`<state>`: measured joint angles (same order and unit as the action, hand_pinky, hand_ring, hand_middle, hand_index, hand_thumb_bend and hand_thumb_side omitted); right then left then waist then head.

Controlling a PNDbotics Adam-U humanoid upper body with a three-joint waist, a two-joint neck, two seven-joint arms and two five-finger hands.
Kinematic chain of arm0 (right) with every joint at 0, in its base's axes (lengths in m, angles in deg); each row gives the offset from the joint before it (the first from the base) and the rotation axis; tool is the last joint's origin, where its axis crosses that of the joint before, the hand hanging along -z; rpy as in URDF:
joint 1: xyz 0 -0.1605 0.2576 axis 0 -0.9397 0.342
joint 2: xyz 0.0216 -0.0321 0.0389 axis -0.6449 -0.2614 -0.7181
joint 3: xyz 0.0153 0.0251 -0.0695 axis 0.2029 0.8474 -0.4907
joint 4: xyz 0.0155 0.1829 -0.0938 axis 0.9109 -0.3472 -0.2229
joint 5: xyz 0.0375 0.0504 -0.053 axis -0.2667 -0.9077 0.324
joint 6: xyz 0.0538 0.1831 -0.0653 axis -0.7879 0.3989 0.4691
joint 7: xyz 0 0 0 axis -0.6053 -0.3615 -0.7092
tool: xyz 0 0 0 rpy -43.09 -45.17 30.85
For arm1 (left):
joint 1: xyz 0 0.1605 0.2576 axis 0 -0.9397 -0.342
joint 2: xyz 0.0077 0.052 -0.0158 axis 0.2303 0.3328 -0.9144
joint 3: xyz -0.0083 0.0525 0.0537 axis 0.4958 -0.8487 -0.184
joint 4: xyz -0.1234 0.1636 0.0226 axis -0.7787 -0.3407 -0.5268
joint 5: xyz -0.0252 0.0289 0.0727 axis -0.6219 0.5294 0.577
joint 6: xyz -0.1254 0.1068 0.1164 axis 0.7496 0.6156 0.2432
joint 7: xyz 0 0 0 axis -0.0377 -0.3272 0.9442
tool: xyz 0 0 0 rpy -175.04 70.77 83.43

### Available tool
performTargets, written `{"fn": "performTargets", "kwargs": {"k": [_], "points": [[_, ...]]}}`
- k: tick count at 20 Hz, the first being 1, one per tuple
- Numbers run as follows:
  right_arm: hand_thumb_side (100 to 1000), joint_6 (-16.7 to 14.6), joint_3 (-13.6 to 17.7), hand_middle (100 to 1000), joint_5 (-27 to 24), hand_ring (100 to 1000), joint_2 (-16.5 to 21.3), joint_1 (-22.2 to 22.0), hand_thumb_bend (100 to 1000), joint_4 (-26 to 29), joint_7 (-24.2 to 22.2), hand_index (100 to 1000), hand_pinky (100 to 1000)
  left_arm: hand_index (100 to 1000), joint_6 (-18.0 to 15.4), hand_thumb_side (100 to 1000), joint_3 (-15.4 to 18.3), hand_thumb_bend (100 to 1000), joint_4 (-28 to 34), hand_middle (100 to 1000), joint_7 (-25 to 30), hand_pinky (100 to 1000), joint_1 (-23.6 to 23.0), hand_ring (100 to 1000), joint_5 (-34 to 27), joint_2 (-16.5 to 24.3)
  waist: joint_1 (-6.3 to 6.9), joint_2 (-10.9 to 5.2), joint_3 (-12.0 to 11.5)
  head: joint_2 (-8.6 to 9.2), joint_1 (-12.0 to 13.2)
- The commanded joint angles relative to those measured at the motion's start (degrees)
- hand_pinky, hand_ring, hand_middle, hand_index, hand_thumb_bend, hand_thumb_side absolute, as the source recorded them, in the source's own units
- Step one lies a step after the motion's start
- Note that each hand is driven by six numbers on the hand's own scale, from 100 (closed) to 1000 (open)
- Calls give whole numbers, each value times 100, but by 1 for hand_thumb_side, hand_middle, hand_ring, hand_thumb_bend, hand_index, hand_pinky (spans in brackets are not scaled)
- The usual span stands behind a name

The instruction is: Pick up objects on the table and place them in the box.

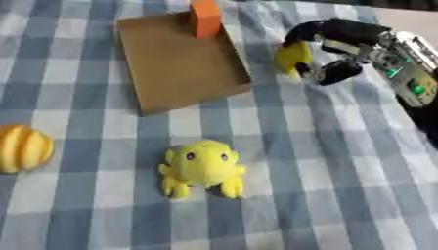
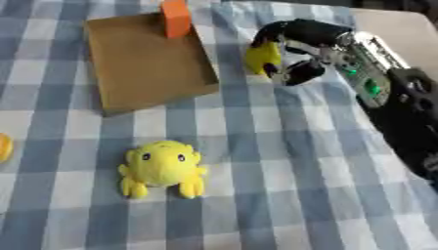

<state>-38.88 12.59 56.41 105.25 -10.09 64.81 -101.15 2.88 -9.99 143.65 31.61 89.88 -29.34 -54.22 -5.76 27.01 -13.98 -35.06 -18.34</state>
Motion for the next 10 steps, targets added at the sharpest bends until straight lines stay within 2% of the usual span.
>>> {"fn": "performTargets", "kwargs": {"k": [1, 4, 7, 10], "points": [[243, 2, 100, 799, 136, 822, 137, 35, 100, -36, 228, 952, 788, 889, -2, 659, 11, 100, 119, 740, 26, 981, 54, 761, 36, 61, 28, -93, -15, 117, -53], [233, -54, 89, 696, 86, 790, 116, 27, 100, -61, 421, 835, 771, 884, -4, 660, 9, 100, 119, 737, 30, 981, 51, 761, 41, 54, 39, -79, -22, 118, -59], [216, -142, 74, 552, -41, 738, 106, 25, 100, -5, 639, 728, 746, 883, -1, 659, 3, 100, 119, 736, 36, 981, 64, 761, 37, 53, 45, -79, -11, 106, -64], [207, -163, 68, 480, -190, 688, 109, 20, 100, 53, 963, 657, 728, 882, -1, 659, -3, 100, 119, 735, 47, 982, 74, 761, 27, 58, 46, -95, -5, 99, -61]]}}
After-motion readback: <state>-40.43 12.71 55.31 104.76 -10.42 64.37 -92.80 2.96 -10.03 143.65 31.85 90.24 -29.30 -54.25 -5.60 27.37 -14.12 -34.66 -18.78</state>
